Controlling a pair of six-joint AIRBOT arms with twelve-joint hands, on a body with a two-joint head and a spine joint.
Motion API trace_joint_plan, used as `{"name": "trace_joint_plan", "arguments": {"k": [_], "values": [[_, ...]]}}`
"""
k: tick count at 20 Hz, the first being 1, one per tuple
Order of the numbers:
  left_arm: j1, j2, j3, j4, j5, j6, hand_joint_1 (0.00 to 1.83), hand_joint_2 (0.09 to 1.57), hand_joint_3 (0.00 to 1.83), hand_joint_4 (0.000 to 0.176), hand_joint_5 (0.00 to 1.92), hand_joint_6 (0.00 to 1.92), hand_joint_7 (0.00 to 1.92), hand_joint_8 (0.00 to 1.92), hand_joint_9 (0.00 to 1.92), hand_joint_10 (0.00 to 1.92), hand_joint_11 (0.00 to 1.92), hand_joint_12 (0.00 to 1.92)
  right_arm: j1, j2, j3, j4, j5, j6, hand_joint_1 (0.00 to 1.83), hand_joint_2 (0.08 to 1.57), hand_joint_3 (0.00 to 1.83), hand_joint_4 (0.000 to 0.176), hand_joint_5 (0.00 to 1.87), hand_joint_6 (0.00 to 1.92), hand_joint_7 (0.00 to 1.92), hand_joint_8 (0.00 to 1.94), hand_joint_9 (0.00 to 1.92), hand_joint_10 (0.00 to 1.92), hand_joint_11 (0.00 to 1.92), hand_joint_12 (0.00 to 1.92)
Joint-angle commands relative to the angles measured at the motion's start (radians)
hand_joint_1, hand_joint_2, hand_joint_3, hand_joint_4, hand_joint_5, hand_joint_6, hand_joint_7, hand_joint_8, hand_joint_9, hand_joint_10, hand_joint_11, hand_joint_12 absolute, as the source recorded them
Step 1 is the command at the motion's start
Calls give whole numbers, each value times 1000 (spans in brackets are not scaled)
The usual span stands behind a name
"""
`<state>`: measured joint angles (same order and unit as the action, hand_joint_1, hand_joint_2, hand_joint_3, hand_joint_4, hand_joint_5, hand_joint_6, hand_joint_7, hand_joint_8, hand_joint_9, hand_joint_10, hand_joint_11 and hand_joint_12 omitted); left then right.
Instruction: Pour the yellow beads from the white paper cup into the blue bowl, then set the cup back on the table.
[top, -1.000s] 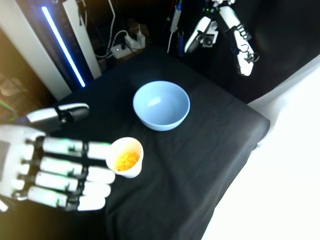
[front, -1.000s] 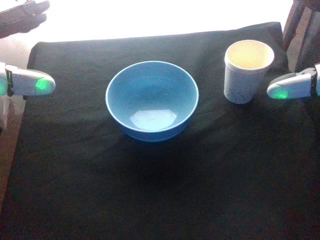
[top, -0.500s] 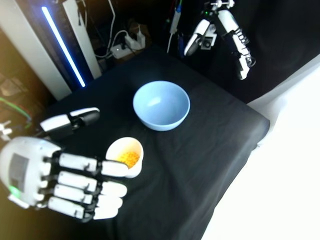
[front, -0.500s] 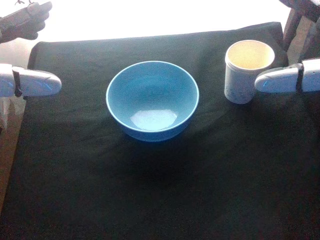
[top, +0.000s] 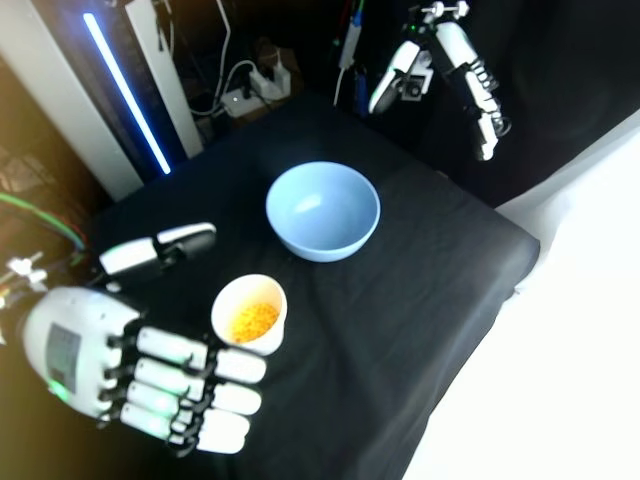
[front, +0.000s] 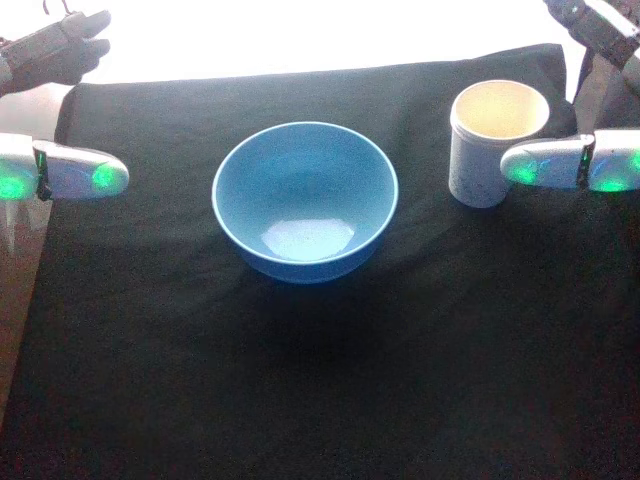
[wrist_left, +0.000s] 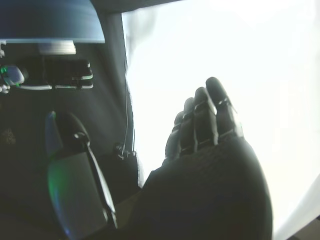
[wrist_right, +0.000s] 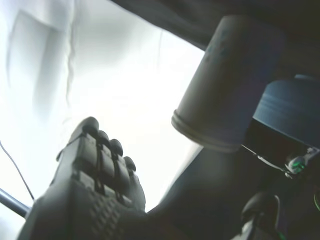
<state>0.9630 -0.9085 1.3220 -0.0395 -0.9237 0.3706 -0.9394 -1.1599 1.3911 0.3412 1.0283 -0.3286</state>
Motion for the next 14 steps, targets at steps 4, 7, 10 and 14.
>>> {"name": "trace_joint_plan", "arguments": {"k": [4,7,10,14], "values": [[-12,-6,5,-29,-118,-8,739,760,0,0,47,1,247,1,302,0,142,606,-2,-10,15,42,130,12,699,591,0,56,0,0,51,3,0,0,0,4],[-12,-12,9,-25,-116,-12,759,760,0,0,57,3,187,0,238,2,97,575,-9,-25,23,61,130,12,711,564,0,52,0,0,71,6,0,0,0,0],[-12,-16,11,-24,-116,-16,761,762,1,0,59,3,203,7,246,6,78,565,-9,-34,28,67,129,12,714,560,0,57,0,0,76,7,0,0,0,0],[-12,-20,13,-24,-115,-21,781,738,0,0,73,3,240,10,256,4,56,556,-10,-45,40,79,125,12,766,544,0,35,0,0,148,8,40,4,0,0]]}}
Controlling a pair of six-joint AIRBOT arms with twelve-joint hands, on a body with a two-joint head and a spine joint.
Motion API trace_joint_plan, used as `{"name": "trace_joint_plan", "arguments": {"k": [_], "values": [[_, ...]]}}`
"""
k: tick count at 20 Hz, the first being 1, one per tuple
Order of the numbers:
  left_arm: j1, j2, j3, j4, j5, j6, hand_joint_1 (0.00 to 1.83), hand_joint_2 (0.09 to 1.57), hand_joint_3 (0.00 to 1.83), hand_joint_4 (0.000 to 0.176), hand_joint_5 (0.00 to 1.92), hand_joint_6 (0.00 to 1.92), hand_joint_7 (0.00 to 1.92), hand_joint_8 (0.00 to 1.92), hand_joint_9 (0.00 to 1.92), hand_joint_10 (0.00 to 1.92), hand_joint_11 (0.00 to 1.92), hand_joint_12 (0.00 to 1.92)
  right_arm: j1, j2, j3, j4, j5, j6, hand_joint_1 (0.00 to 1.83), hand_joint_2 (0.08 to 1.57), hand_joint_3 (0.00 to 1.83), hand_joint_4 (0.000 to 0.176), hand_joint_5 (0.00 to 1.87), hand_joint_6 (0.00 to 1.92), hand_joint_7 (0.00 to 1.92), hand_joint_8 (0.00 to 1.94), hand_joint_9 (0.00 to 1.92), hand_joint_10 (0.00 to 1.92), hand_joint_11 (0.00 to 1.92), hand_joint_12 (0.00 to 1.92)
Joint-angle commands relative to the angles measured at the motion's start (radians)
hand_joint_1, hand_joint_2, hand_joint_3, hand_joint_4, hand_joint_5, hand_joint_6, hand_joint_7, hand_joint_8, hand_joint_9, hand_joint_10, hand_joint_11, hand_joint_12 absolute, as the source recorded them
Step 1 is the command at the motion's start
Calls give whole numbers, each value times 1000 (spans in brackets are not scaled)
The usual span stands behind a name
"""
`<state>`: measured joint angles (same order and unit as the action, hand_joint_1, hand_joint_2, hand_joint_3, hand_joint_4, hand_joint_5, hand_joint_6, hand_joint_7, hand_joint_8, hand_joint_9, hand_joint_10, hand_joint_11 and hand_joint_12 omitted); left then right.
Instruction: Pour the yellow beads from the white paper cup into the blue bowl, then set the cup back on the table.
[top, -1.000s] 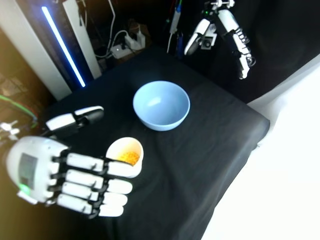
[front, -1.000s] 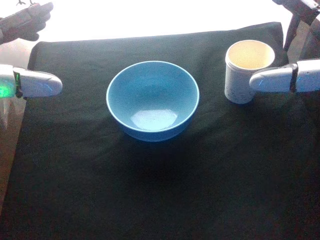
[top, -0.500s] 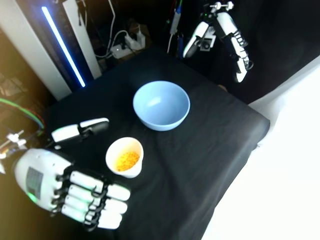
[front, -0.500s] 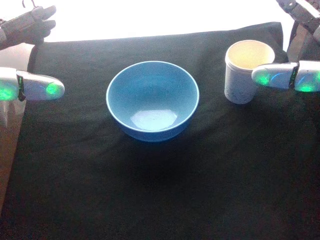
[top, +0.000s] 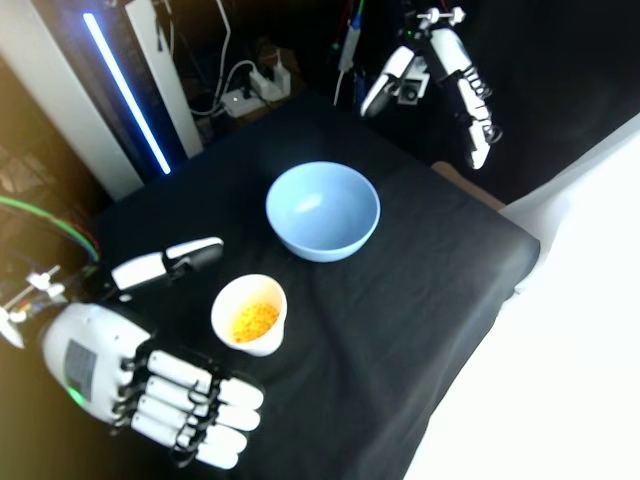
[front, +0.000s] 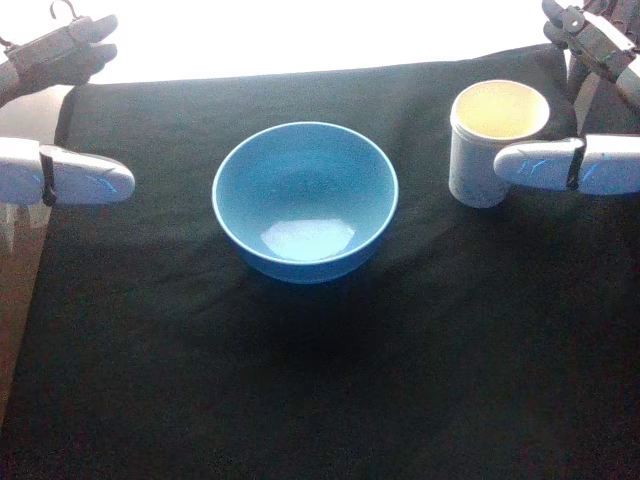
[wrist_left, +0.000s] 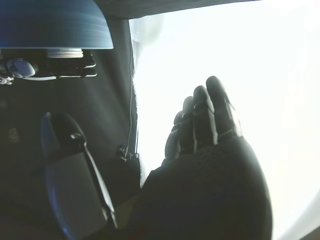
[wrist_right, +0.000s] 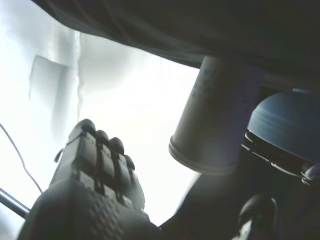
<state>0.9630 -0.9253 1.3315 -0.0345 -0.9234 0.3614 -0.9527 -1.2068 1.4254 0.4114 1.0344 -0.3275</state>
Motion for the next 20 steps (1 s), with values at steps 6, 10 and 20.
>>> {"name": "trace_joint_plan", "arguments": {"k": [6,10,20], "values": [[-12,-5,5,-29,-115,-16,789,752,3,0,61,0,174,0,242,0,64,573,4,-15,33,19,95,11,715,528,0,77,0,0,108,1,0,0,0,0],[-12,-6,5,-28,-115,-18,788,741,0,0,68,2,189,1,258,3,75,565,4,-33,64,25,52,14,728,485,0,96,0,0,86,2,0,0,0,0],[-12,-16,7,-21,-108,-21,824,726,0,0,90,2,201,4,230,0,126,399,4,-79,118,28,-8,40,674,489,0,75,0,0,9,0,0,0,0,0]]}}
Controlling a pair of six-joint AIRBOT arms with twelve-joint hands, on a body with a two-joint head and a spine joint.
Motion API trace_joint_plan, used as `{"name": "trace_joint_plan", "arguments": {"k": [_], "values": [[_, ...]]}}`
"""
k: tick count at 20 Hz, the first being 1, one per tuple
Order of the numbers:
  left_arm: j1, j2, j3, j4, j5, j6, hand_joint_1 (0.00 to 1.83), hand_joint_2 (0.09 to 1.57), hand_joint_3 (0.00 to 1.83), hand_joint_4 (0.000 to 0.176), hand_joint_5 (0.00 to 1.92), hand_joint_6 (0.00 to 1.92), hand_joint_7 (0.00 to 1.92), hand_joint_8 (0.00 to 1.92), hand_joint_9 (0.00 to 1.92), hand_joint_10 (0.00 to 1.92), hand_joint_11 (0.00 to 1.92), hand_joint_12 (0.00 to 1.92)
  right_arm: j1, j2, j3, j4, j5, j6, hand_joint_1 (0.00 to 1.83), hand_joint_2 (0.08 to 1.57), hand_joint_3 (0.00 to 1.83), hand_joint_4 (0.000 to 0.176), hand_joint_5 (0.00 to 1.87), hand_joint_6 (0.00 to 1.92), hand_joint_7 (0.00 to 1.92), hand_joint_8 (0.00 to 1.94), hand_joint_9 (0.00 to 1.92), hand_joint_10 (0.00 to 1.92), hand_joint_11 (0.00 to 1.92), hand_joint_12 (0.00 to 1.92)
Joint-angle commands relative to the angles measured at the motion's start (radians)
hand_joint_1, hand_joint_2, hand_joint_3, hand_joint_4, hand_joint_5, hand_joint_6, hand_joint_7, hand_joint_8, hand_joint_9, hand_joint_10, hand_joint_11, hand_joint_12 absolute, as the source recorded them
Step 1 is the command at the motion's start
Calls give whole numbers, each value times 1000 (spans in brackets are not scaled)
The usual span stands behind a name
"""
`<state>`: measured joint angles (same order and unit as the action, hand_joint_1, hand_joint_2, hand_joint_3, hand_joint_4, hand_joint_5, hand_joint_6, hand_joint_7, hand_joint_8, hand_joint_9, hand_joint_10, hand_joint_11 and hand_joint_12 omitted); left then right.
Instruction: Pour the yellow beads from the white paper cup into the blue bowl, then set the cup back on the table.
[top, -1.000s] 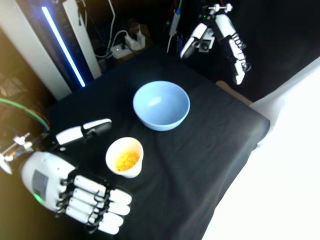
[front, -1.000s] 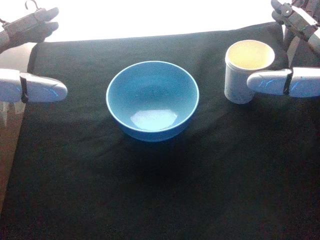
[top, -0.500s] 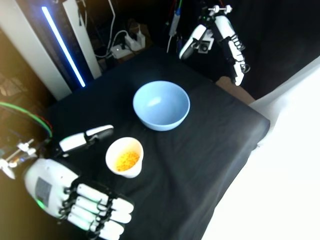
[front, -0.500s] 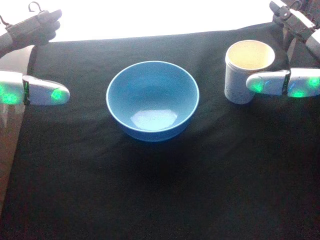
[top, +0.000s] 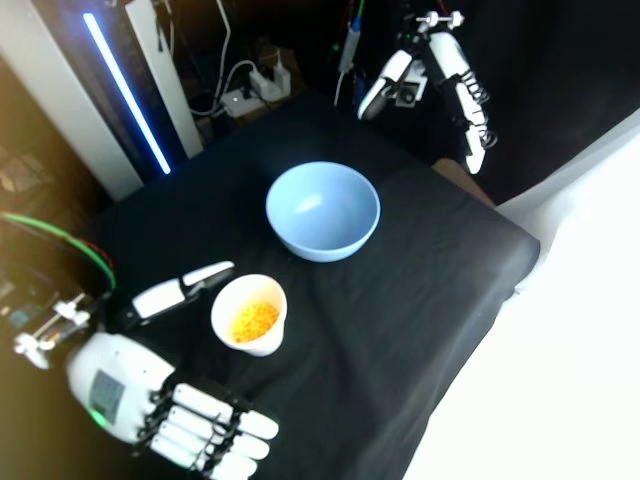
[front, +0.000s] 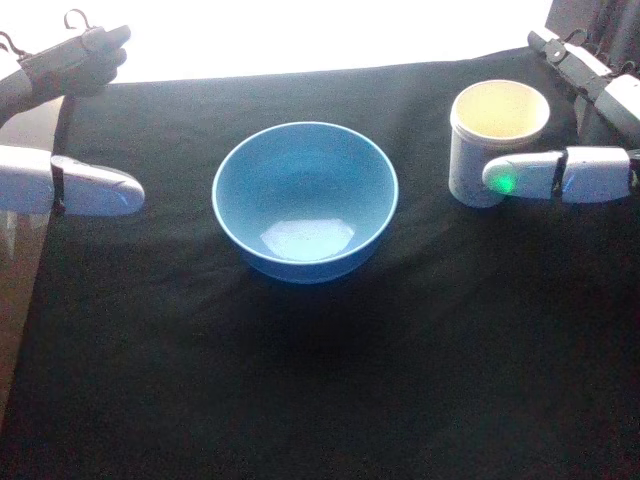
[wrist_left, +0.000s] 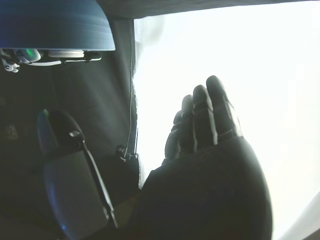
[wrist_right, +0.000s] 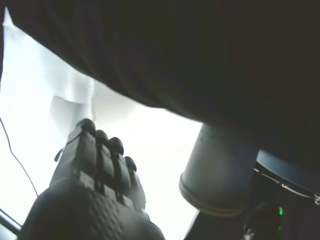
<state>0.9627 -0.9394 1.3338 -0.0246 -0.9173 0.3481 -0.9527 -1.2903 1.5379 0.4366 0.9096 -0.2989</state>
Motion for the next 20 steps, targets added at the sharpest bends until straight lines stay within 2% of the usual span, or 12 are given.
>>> {"name": "trace_joint_plan", "arguments": {"k": [1,2,5,7,11,14,15,16,17,18,19,20], "values": [[-12,-3,4,-30,-113,-8,833,728,0,0,82,0,201,3,224,0,118,394,4,-1,7,3,116,12,691,469,0,83,0,0,7,0,0,0,0,0],[-12,-3,4,-29,-113,-8,830,723,0,0,85,2,201,3,229,3,129,397,4,-6,7,1,114,12,701,462,0,87,0,0,13,3,0,0,0,0],[-12,-3,4,-29,-114,-11,845,741,5,0,87,1,229,11,257,11,152,403,4,-18,12,-5,102,12,689,474,0,61,0,0,0,0,0,0,0,0],[-12,-5,4,-29,-114,-11,866,735,1,0,81,1,213,2,247,4,141,389,4,-26,17,-8,93,12,682,503,9,35,0,0,0,0,0,0,0,0],[-12,-12,7,-27,-111,-12,864,740,2,11,95,4,231,4,245,0,140,380,4,-33,19,-15,86,12,705,541,17,77,0,0,0,0,0,0,0,0],[-12,-13,7,-27,-111,-14,852,736,0,6,81,1,248,11,256,9,146,380,4,-35,19,-17,86,15,718,549,16,76,0,0,0,0,0,0,66,30],[-12,-14,7,-27,-111,-14,854,736,0,9,86,3,228,2,244,3,146,381,4,-37,19,-18,86,17,713,555,0,79,0,0,0,0,15,1,37,444],[-12,-14,7,-27,-112,-15,836,729,0,13,88,3,235,5,256,7,160,386,5,-39,21,-19,86,18,716,548,0,87,2,0,0,0,29,1,7,716],[-12,-15,7,-27,-112,-15,837,730,0,14,87,2,241,7,256,7,152,380,5,-40,21,-20,85,19,716,538,0,90,0,0,0,0,31,0,1,643],[-12,-15,8,-27,-112,-16,844,731,0,15,87,2,252,11,255,6,147,376,7,-41,22,-22,85,22,736,514,0,86,4,0,2,0,20,4,0,425],[-12,-16,8,-28,-112,-16,843,735,0,2,91,3,267,14,270,10,152,377,8,-42,23,-23,85,23,749,510,0,76,11,1,12,2,18,3,0,274],[-12,-17,9,-28,-112,-17,845,733,0,5,96,5,276,16,276,12,150,376,9,-43,23,-24,85,24,756,505,0,71,21,1,16,1,25,2,0,322]]}}
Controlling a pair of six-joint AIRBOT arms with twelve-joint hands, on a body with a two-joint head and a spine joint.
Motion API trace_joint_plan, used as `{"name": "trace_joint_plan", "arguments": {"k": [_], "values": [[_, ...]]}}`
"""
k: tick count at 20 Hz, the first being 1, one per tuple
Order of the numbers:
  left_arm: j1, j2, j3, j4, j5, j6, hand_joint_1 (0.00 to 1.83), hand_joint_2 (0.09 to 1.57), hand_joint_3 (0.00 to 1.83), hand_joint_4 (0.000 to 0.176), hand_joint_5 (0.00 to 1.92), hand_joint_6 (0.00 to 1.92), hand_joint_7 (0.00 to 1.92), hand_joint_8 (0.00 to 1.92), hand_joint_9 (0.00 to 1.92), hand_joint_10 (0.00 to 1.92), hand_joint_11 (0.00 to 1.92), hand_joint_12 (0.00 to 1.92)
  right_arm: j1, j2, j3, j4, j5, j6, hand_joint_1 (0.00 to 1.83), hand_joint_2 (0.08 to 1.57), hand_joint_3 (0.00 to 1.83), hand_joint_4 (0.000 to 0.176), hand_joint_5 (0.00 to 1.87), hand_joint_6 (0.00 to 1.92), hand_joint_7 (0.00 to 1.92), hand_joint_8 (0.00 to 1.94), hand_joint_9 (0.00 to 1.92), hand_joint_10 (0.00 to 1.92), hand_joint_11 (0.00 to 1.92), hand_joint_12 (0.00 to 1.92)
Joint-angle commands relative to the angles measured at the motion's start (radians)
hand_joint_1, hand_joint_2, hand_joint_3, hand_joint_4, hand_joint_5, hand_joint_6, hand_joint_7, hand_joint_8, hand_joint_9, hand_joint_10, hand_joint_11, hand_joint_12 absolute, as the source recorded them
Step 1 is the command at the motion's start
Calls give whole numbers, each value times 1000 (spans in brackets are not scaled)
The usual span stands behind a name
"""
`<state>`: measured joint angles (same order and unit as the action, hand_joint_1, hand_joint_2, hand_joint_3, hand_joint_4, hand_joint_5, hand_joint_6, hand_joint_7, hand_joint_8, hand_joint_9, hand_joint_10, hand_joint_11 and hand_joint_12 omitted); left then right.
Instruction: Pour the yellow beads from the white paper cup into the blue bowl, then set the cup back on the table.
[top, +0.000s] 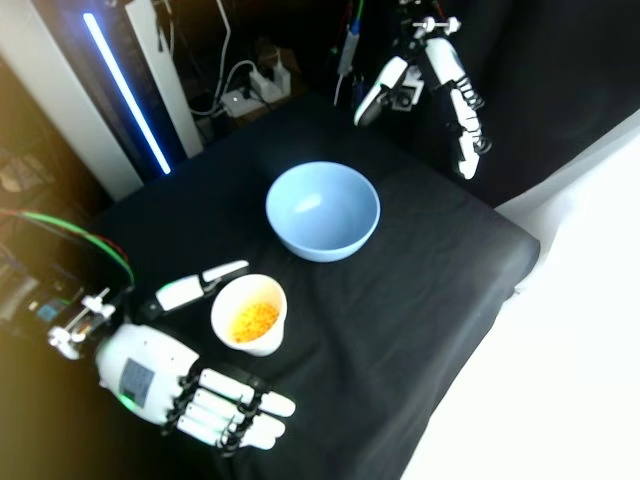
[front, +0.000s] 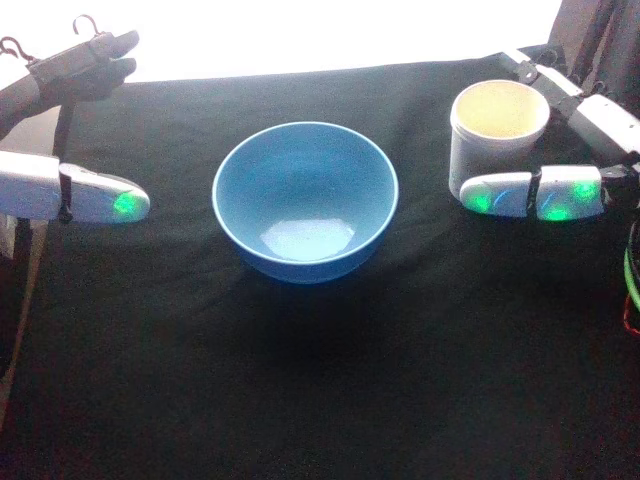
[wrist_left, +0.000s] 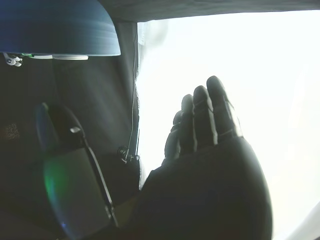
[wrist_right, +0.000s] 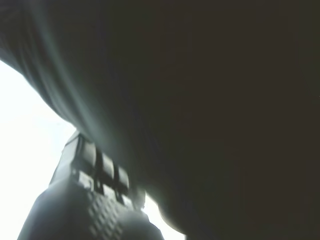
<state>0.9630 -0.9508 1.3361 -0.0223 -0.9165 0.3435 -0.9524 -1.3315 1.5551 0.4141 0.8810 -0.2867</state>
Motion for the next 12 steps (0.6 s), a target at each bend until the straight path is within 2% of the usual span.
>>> {"name": "trace_joint_plan", "arguments": {"k": [1,2,3,4,5,6,7,9,10,11,12], "values": [[-13,-7,7,-30,-112,-13,844,733,0,2,100,6,270,12,272,9,154,378,10,-2,6,-3,114,14,764,510,0,63,36,6,18,1,24,1,0,333],[-13,-8,8,-30,-113,-14,839,733,0,12,103,6,260,6,263,5,159,380,10,-3,6,-3,114,14,752,518,0,43,118,14,54,6,86,14,0,408],[-13,-9,9,-30,-113,-15,838,735,0,10,102,5,260,6,261,3,157,379,11,-3,7,-4,114,15,772,546,7,44,197,13,70,3,82,6,0,316],[-13,-10,10,-30,-113,-16,841,737,1,0,99,4,268,8,267,5,151,376,11,-4,7,-4,114,16,775,560,8,59,266,11,113,5,105,8,0,349],[-13,-10,11,-30,-113,-17,838,736,1,0,99,3,271,9,268,6,151,376,11,-5,7,-4,114,19,776,575,8,54,370,13,228,11,159,16,0,344],[-13,-11,11,-30,-114,-18,834,741,3,0,103,4,273,9,274,7,155,378,11,-5,8,-4,114,21,799,583,7,14,471,14,355,16,196,14,0,179],[-13,-12,12,-30,-114,-19,822,739,2,4,107,6,275,9,276,8,154,378,11,-5,8,-4,114,22,830,610,11,0,543,12,412,10,214,9,0,117],[-13,-14,14,-30,-114,-20,816,742,2,6,114,7,281,9,275,6,150,377,11,-6,8,-5,114,23,882,658,9,0,682,3,568,2,278,6,0,111],[-13,-15,14,-30,-114,-21,829,742,2,0,110,5,283,9,278,7,151,379,11,-6,9,-5,114,23,939,693,0,0,802,17,673,5,393,8,0,371],[-13,-17,15,-31,-114,-22,831,741,1,0,105,2,280,7,279,6,147,378,11,-6,9,-5,114,24,990,723,5,0,879,20,720,7,437,10,0,502],[-13,-19,17,-31,-114,-23,843,752,6,0,112,4,285,7,289,10,156,384,11,-6,9,-5,114,24,1073,795,7,0,942,9,846,7,604,16,0,711]]}}
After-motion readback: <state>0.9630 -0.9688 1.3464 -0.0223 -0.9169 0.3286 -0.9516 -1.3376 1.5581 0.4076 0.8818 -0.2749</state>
